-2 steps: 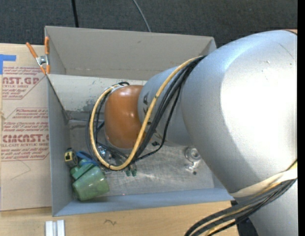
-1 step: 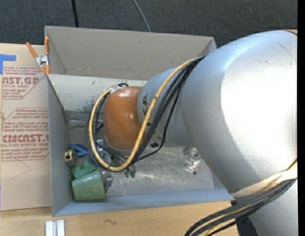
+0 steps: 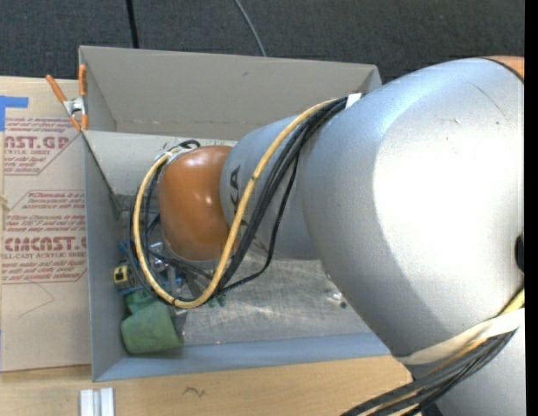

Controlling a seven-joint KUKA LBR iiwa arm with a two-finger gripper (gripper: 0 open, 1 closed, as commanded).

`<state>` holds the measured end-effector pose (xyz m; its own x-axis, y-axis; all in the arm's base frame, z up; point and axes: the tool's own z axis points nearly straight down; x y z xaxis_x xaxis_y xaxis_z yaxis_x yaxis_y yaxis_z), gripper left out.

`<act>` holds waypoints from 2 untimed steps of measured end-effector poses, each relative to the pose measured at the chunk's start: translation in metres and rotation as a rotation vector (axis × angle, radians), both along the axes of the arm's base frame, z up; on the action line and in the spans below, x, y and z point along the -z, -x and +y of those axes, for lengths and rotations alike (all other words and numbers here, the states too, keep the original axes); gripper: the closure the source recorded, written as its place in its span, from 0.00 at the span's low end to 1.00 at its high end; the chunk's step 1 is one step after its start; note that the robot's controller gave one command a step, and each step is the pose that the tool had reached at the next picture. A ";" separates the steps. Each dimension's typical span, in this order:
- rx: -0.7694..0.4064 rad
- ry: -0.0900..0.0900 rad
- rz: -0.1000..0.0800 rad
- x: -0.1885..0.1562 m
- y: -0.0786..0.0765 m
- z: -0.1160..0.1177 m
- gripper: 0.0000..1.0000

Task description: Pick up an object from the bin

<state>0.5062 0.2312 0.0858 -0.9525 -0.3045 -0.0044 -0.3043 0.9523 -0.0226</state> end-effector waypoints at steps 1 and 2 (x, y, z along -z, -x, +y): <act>0.005 -0.009 -0.010 0.000 -0.001 0.002 1.00; -0.205 -0.021 0.003 -0.157 -0.027 -0.024 1.00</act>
Offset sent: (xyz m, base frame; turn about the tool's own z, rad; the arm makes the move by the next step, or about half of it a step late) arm 0.0000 0.0000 0.0000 0.0000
